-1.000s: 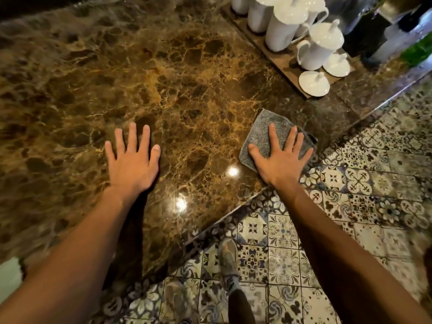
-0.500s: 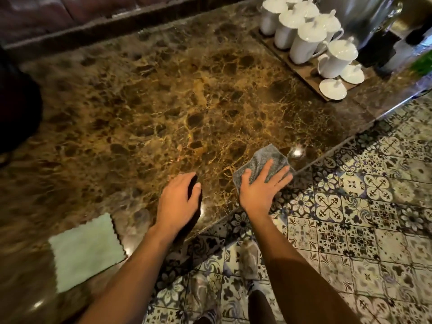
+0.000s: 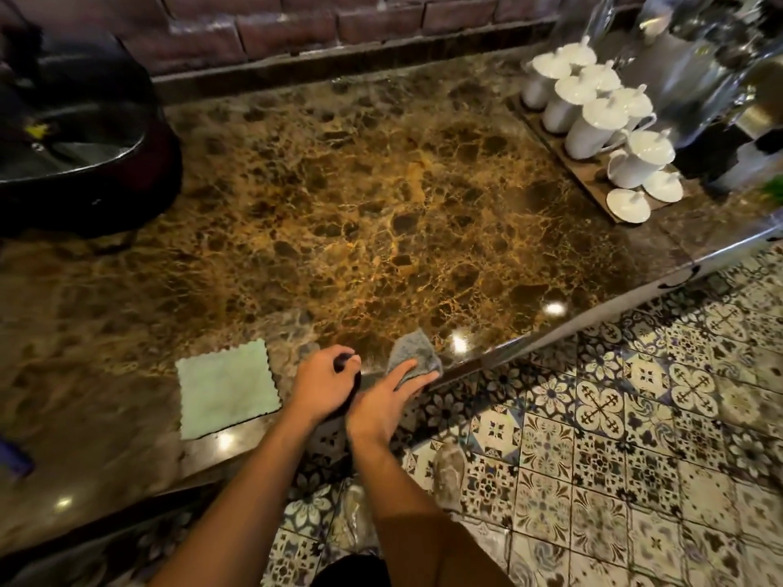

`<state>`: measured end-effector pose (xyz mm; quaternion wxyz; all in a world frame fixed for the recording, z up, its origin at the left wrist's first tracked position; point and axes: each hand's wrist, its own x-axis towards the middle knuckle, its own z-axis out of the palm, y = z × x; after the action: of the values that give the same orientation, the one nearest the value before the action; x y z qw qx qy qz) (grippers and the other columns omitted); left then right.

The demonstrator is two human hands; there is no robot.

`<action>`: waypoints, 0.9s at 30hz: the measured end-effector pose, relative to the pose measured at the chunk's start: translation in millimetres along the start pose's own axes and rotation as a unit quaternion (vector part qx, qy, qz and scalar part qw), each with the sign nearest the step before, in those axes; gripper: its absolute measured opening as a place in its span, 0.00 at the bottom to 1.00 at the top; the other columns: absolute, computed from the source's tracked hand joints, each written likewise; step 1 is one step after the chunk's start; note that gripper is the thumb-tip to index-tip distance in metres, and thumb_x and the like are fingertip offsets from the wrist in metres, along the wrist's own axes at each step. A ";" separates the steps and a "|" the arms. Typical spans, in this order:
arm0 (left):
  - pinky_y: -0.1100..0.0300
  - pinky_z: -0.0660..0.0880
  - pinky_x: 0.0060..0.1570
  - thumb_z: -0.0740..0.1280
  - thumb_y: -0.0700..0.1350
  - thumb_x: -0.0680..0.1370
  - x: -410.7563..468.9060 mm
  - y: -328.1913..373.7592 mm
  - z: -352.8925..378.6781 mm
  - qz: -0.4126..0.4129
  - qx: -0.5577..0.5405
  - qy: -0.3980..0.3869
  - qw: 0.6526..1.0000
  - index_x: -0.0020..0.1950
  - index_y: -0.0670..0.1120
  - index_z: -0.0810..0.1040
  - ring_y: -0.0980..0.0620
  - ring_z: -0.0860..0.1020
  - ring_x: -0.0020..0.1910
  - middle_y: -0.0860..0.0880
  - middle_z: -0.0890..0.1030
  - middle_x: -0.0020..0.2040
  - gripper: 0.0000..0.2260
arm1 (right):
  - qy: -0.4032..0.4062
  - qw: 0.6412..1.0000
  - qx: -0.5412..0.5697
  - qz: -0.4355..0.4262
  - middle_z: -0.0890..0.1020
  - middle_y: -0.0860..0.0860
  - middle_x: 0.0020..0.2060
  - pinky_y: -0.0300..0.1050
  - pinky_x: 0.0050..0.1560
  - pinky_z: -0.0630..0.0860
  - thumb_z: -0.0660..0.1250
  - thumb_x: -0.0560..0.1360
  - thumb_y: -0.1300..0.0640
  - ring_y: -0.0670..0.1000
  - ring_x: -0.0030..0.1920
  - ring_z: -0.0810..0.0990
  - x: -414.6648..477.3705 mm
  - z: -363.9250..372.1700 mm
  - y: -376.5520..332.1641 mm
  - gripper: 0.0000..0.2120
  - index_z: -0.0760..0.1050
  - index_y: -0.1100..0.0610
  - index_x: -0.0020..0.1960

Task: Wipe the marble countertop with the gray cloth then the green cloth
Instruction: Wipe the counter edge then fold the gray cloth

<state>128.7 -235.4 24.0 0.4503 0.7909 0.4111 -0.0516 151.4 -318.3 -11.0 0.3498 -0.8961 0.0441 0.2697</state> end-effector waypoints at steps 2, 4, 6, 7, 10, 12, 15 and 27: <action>0.55 0.75 0.54 0.68 0.48 0.81 -3.6 -2.9 -2.4 -0.025 -0.044 -0.009 0.999 0.60 0.43 0.83 0.44 0.82 0.54 0.44 0.85 0.55 0.12 | -0.059 0.997 0.018 0.050 0.37 0.62 0.82 0.51 0.66 0.69 0.56 0.84 0.67 0.63 0.76 0.65 -21.2 -7.6 -8.7 0.35 0.40 0.58 0.84; 0.53 0.76 0.56 0.70 0.48 0.80 -7.2 0.3 -3.9 -0.044 -0.084 -0.022 0.995 0.61 0.42 0.82 0.44 0.82 0.54 0.43 0.84 0.55 0.13 | -0.080 0.991 0.059 0.094 0.56 0.62 0.82 0.54 0.69 0.70 0.56 0.84 0.63 0.63 0.76 0.66 -27.7 -20.7 -13.7 0.30 0.50 0.58 0.84; 0.50 0.78 0.58 0.72 0.49 0.79 -12.8 7.9 -3.3 -0.060 -0.127 -0.039 0.989 0.62 0.42 0.82 0.45 0.82 0.54 0.43 0.84 0.56 0.15 | -0.064 0.982 0.138 0.116 0.68 0.60 0.77 0.53 0.69 0.70 0.57 0.84 0.60 0.62 0.74 0.69 -27.0 -37.1 -15.1 0.26 0.60 0.57 0.82; 0.49 0.78 0.59 0.73 0.50 0.78 -15.6 13.5 -2.9 -0.063 -0.141 -0.048 0.987 0.63 0.43 0.82 0.45 0.82 0.53 0.43 0.84 0.56 0.16 | -0.067 0.972 0.188 0.127 0.71 0.59 0.75 0.53 0.70 0.71 0.57 0.85 0.58 0.62 0.73 0.71 -26.1 -45.6 -16.5 0.24 0.64 0.56 0.81; 0.56 0.80 0.46 0.74 0.51 0.76 -22.8 33.7 -0.5 -0.064 -0.150 -0.076 0.984 0.59 0.45 0.82 0.49 0.82 0.44 0.47 0.85 0.46 0.15 | -0.109 0.908 0.373 0.158 0.79 0.61 0.66 0.56 0.65 0.77 0.61 0.85 0.51 0.61 0.65 0.79 -20.1 -68.2 -24.0 0.19 0.75 0.58 0.72; 0.64 0.73 0.32 0.74 0.50 0.77 -24.5 48.5 2.2 -0.073 -0.149 -0.086 0.982 0.50 0.47 0.83 0.58 0.78 0.31 0.51 0.81 0.35 0.08 | -0.133 0.856 0.464 0.182 0.83 0.63 0.59 0.54 0.54 0.81 0.62 0.85 0.50 0.62 0.59 0.82 -12.7 -85.8 -31.4 0.17 0.78 0.60 0.65; 0.67 0.71 0.28 0.75 0.48 0.76 -23.5 70.5 2.3 -0.082 -0.178 -0.078 0.978 0.51 0.42 0.83 0.60 0.76 0.26 0.51 0.79 0.32 0.11 | -0.164 0.809 0.537 0.177 0.84 0.60 0.52 0.51 0.46 0.81 0.63 0.85 0.50 0.57 0.49 0.84 2.3 -112.2 -44.3 0.18 0.78 0.61 0.66; 0.59 0.72 0.35 0.69 0.38 0.80 -4.9 146.4 -24.7 0.103 -0.134 0.021 0.985 0.40 0.51 0.81 0.61 0.74 0.31 0.52 0.79 0.36 0.11 | -0.285 0.822 0.491 0.045 0.83 0.59 0.62 0.48 0.51 0.82 0.59 0.86 0.59 0.55 0.56 0.84 66.0 -195.1 -94.0 0.16 0.74 0.58 0.72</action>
<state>220.3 -257.3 138.9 0.5463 0.7624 0.3403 0.0673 321.0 -367.4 130.7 0.7278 -0.4860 0.1092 0.4715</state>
